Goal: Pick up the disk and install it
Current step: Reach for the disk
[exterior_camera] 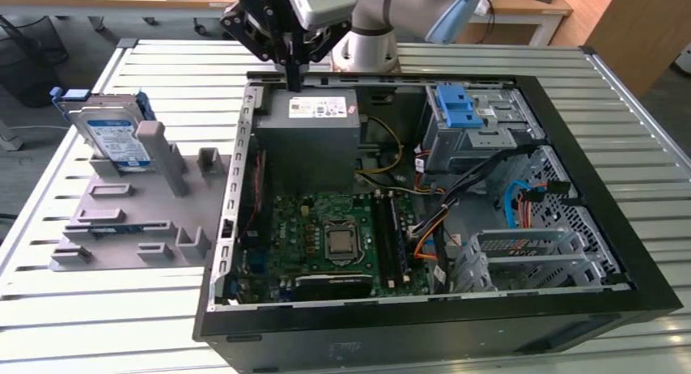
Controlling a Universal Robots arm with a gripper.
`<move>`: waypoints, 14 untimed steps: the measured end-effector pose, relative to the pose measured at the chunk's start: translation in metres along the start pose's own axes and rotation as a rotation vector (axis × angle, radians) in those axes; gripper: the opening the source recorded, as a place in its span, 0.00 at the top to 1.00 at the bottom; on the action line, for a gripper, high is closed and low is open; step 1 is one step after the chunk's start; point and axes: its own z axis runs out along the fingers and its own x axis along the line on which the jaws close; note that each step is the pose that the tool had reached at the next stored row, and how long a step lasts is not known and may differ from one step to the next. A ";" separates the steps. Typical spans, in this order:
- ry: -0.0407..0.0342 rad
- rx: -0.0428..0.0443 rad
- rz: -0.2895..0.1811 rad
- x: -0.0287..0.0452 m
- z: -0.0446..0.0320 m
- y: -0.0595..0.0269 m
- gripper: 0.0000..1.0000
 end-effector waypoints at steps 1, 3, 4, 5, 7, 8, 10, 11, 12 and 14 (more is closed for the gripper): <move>0.0000 0.0000 0.000 0.0006 0.0000 0.0000 0.89; 0.0000 0.0000 0.000 0.0019 0.0000 -0.0001 0.89; 0.0000 0.0000 0.000 0.0026 0.0001 -0.0002 0.89; 0.0000 0.0000 0.000 0.0032 0.0001 -0.0002 0.89; 0.0000 0.0000 0.000 0.0046 0.0002 -0.0004 0.89; 0.0000 0.0001 0.000 0.0052 0.0001 -0.0004 0.89; 0.0000 0.0000 0.000 0.0065 0.0002 -0.0005 0.89; 0.0000 0.0001 0.000 0.0070 0.0002 -0.0005 0.89; 0.0000 0.0001 0.000 0.0074 0.0002 -0.0005 0.89; 0.0000 0.0001 0.000 0.0074 0.0002 -0.0006 0.89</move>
